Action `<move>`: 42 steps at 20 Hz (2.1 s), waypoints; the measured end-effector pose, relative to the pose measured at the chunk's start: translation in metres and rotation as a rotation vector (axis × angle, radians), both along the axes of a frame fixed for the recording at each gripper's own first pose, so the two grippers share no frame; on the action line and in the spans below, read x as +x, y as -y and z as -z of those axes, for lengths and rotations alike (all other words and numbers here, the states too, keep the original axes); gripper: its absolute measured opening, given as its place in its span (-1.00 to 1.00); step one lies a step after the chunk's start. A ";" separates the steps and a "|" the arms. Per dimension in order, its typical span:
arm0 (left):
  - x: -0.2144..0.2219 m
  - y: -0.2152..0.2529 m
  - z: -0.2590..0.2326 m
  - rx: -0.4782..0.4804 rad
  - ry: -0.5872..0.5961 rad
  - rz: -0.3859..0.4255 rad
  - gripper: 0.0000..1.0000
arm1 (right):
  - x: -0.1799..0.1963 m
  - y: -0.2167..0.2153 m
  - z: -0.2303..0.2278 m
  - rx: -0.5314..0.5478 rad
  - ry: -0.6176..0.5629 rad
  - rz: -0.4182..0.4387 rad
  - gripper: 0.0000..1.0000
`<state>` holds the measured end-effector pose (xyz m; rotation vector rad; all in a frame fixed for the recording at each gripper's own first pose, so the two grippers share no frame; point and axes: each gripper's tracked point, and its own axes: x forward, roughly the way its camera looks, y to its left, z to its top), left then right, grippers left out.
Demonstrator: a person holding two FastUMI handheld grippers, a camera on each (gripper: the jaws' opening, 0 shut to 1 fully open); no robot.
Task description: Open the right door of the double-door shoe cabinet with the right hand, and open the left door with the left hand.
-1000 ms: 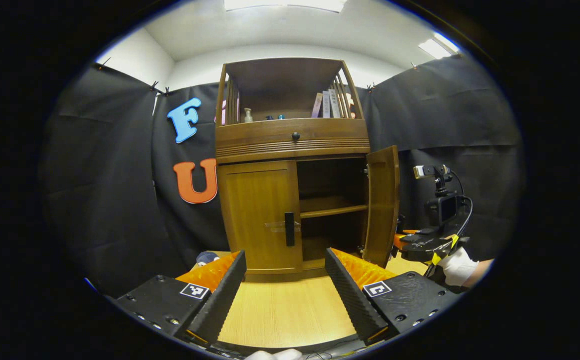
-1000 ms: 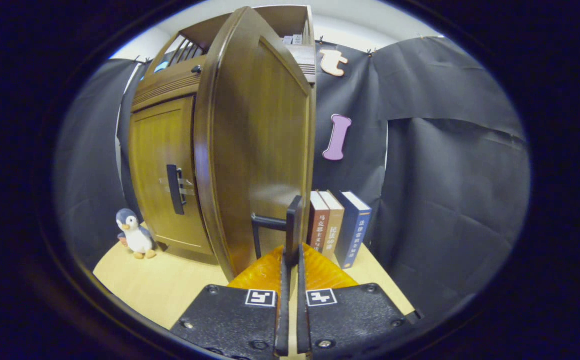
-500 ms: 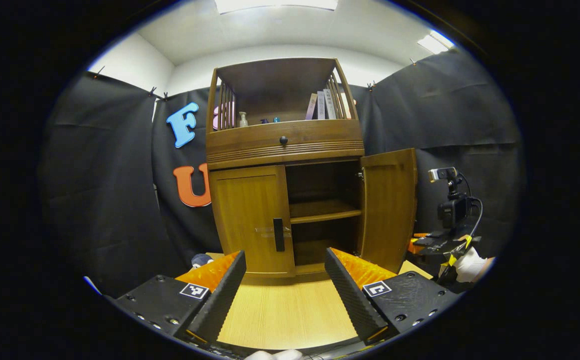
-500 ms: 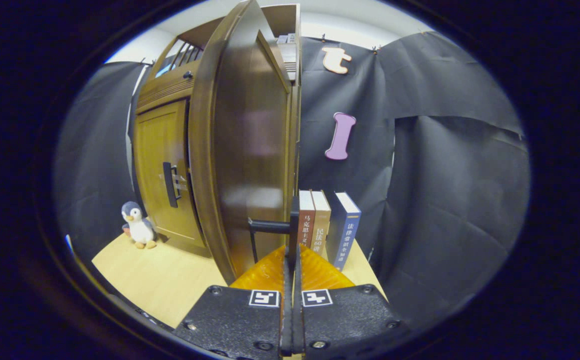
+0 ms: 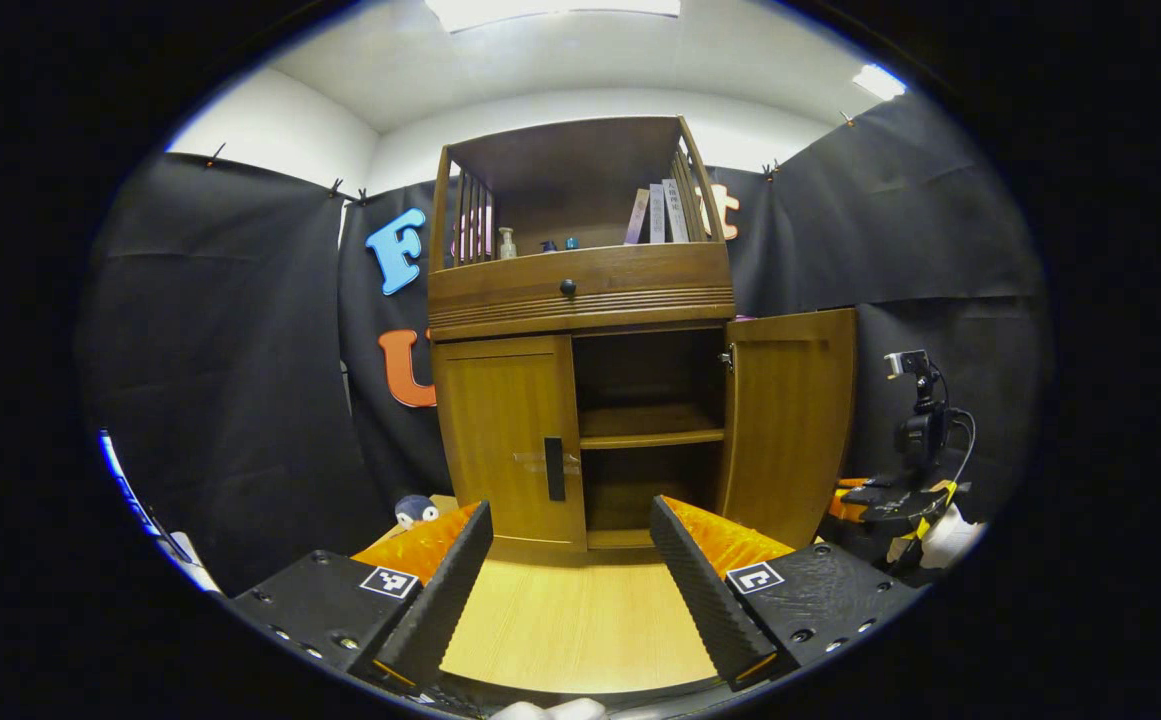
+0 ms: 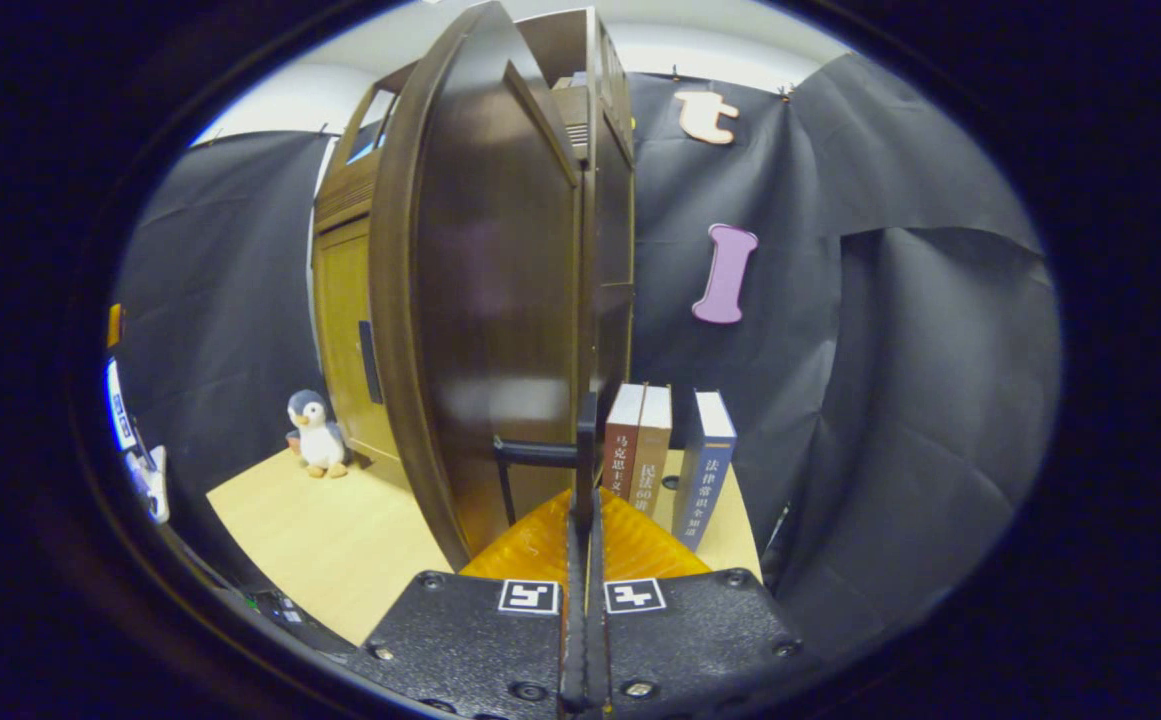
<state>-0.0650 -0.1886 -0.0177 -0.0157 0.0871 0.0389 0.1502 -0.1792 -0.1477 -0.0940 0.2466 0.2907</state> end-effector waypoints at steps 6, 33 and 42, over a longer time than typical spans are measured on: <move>-0.006 -0.005 -0.003 0.007 0.005 -0.012 0.92 | -0.008 0.001 0.001 0.017 -0.008 0.033 -0.82; 0.110 -0.114 0.050 0.010 0.020 0.179 0.92 | -0.158 -0.124 -0.089 0.090 0.171 0.352 1.00; 0.221 -0.094 0.072 -0.053 0.044 0.207 0.92 | -0.153 -0.156 -0.108 0.054 0.164 0.368 1.00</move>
